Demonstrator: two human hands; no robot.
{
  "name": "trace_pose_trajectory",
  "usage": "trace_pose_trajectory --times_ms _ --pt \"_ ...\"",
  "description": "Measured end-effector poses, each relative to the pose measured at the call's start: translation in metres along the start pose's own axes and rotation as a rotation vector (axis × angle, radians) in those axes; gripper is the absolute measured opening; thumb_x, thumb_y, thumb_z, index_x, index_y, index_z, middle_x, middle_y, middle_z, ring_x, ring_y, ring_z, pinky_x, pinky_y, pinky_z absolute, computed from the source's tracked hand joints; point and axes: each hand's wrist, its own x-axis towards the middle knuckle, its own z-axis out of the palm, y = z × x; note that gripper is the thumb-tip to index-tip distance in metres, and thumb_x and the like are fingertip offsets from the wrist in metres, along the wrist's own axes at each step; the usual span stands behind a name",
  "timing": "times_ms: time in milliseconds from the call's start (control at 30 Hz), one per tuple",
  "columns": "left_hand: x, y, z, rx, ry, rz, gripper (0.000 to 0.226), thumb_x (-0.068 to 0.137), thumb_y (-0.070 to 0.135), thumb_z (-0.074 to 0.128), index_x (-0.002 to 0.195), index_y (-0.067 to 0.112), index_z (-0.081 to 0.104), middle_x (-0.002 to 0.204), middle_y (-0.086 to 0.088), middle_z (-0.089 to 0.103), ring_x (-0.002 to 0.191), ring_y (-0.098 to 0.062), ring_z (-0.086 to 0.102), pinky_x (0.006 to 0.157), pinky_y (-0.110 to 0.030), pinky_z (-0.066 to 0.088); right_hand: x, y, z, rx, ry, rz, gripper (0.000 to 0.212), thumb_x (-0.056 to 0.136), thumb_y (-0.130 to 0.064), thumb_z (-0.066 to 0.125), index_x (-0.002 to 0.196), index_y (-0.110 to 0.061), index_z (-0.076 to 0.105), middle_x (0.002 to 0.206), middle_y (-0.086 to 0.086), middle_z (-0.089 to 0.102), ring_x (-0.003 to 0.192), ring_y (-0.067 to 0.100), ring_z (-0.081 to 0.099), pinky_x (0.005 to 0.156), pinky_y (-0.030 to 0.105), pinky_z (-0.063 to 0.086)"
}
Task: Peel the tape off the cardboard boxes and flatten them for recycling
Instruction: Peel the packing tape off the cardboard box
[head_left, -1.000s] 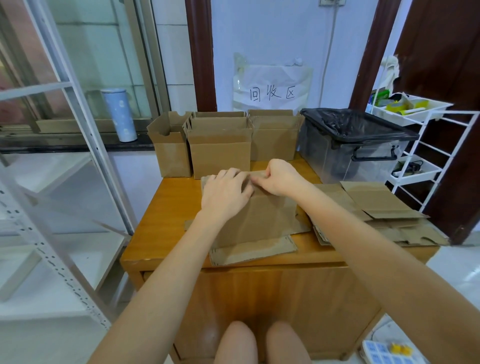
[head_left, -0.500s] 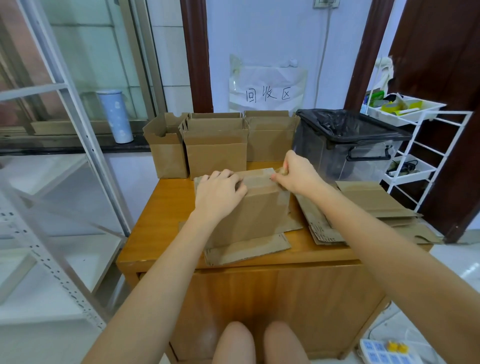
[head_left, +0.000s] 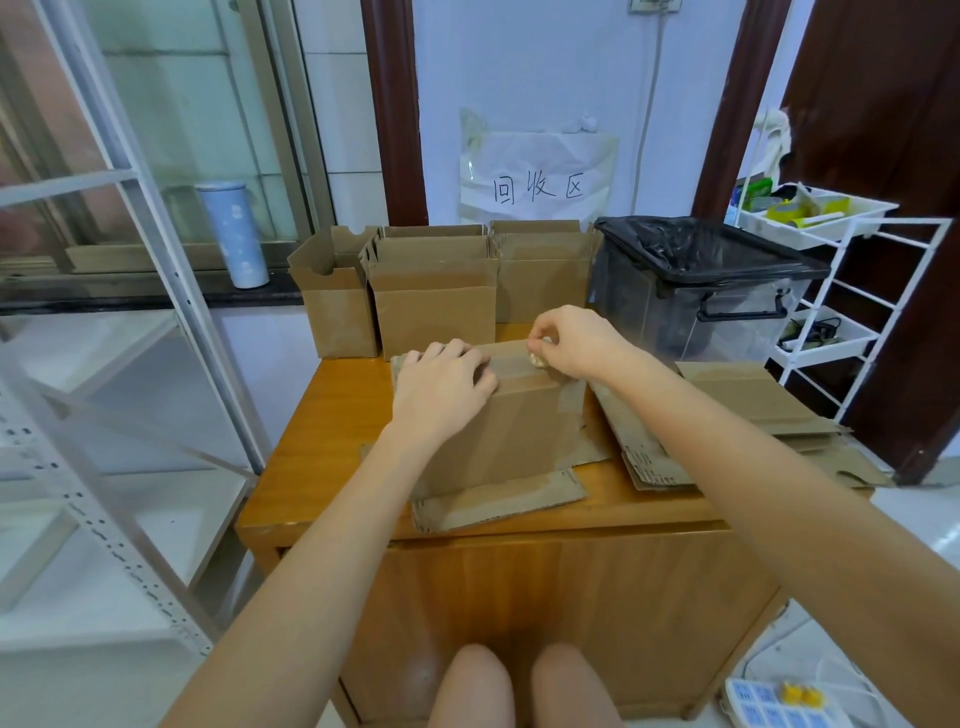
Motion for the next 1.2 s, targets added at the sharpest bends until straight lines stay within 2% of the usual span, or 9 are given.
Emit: trace_pose_trajectory --times_ms 133,400,533,633,733,833,933,1100,1200 --pt "-0.001 0.0 -0.002 -0.006 -0.001 0.014 0.044 0.1 0.045 0.032 0.136 0.028 0.05 0.139 0.004 0.05 0.127 -0.015 0.044 0.105 -0.036 0.034 0.006 -0.003 -0.003 0.002 -0.033 0.138 0.042 0.089 -0.035 0.064 0.119 -0.008 0.051 0.104 0.006 0.058 0.089 0.019 0.054 0.075 0.029 0.046" --pt "-0.002 -0.001 -0.003 -0.021 -0.006 0.029 0.044 0.1 0.045 0.032 0.136 0.028 0.05 0.139 0.004 0.049 0.126 -0.015 0.044 0.105 -0.036 0.034 0.006 -0.016 0.003 -0.225 0.017 0.116 0.015 0.09 -0.013 0.059 0.103 -0.009 0.052 0.092 0.006 0.055 0.081 0.021 0.053 0.069 0.028 0.045" --pt "-0.001 -0.003 -0.002 -0.023 -0.011 0.055 0.043 0.101 0.043 0.03 0.136 0.028 0.051 0.14 0.004 0.049 0.127 -0.015 0.044 0.105 -0.036 0.033 0.005 -0.012 0.016 -0.37 0.094 0.025 0.023 0.088 -0.014 0.061 0.107 -0.009 0.049 0.099 0.009 0.057 0.085 0.024 0.053 0.068 0.029 0.043" --pt "0.0 -0.006 -0.002 -0.033 -0.017 0.073 0.043 0.1 0.043 0.031 0.135 0.028 0.051 0.139 0.004 0.049 0.126 -0.015 0.044 0.104 -0.036 0.034 0.007 -0.007 0.005 -0.262 0.017 0.055 0.023 0.09 -0.028 0.062 0.103 -0.01 0.055 0.098 0.007 0.062 0.083 0.02 0.057 0.071 0.029 0.049" --pt "0.001 -0.015 -0.003 -0.071 -0.031 0.115 0.042 0.1 0.043 0.033 0.134 0.029 0.053 0.139 0.006 0.049 0.124 -0.014 0.044 0.103 -0.037 0.036 0.008 0.01 -0.021 0.166 -0.278 0.068 0.062 0.088 -0.063 0.047 0.1 -0.004 0.065 0.097 0.007 0.066 0.09 0.018 0.062 0.076 0.029 0.05" --pt "0.002 -0.028 -0.009 -0.15 -0.101 0.183 0.039 0.099 0.04 0.037 0.134 0.032 0.052 0.142 0.009 0.047 0.125 -0.012 0.044 0.105 -0.038 0.037 0.004 0.034 -0.031 0.301 -0.24 0.007 0.043 0.101 -0.042 0.037 0.125 -0.013 0.058 0.134 0.003 0.054 0.118 0.017 0.051 0.094 0.032 0.046" --pt "0.002 -0.034 -0.02 -0.194 -0.177 0.181 0.035 0.099 0.033 0.041 0.132 0.03 0.054 0.143 0.007 0.047 0.126 -0.014 0.045 0.107 -0.038 0.034 0.001 0.05 -0.02 0.267 -0.248 -0.143 0.038 0.1 -0.009 0.043 0.136 -0.021 0.049 0.146 -0.001 0.041 0.132 0.015 0.039 0.102 0.029 0.037" --pt "0.01 -0.019 -0.027 -0.103 -0.152 0.12 0.025 0.094 0.013 0.044 0.116 0.018 0.056 0.126 0.0 0.056 0.111 -0.018 0.051 0.084 -0.031 0.039 0.004 0.041 0.001 0.236 -0.339 -0.317 0.033 0.097 -0.014 0.052 0.129 -0.016 0.057 0.13 -0.004 0.055 0.123 0.013 0.049 0.105 0.026 0.037" --pt "0.009 -0.009 -0.015 -0.261 -0.097 0.114 0.032 0.091 0.004 0.044 0.114 0.019 0.059 0.126 0.002 0.057 0.115 -0.016 0.051 0.09 -0.031 0.043 0.007 0.038 -0.002 0.251 -0.342 -0.344 0.026 0.094 -0.014 0.058 0.119 -0.014 0.063 0.115 -0.005 0.06 0.11 0.014 0.057 0.096 0.027 0.048"
